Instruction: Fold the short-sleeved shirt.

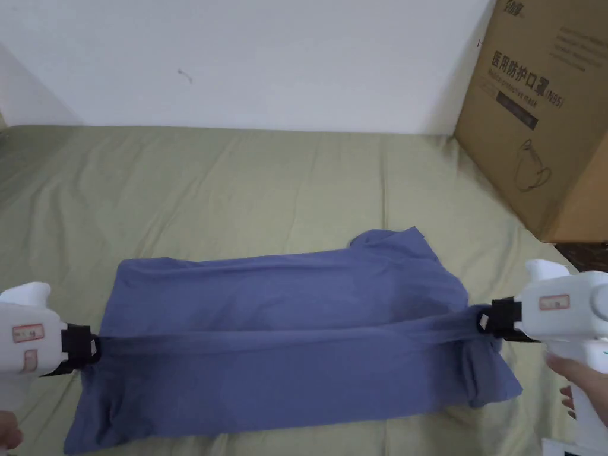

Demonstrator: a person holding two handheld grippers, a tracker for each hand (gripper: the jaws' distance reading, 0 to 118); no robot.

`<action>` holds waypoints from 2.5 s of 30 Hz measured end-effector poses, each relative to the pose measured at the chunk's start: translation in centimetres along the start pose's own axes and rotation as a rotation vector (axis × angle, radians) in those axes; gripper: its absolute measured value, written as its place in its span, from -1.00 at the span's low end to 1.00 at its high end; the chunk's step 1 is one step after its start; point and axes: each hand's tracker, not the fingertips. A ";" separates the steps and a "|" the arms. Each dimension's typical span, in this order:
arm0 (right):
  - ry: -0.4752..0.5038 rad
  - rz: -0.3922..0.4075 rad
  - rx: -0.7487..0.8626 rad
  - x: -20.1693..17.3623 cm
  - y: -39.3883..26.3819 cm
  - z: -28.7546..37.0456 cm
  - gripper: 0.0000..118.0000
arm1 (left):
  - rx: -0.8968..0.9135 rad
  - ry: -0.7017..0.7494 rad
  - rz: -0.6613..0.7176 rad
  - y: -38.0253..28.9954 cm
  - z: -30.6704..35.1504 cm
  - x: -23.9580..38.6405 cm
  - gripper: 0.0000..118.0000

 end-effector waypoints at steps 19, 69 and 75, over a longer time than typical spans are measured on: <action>0.076 -0.044 0.302 -3.1 -7.2 8.8 0.91 | 0.278 -0.150 -0.022 -7.4 8.9 3.1 0.71; -0.114 -0.193 -0.215 7.9 -3.4 -7.1 0.67 | -0.103 0.101 -0.132 -5.7 0.4 1.2 -0.97; -0.202 0.128 -0.230 3.7 -3.8 -5.9 -0.99 | -0.132 0.083 -0.103 -5.6 -0.3 0.5 -0.97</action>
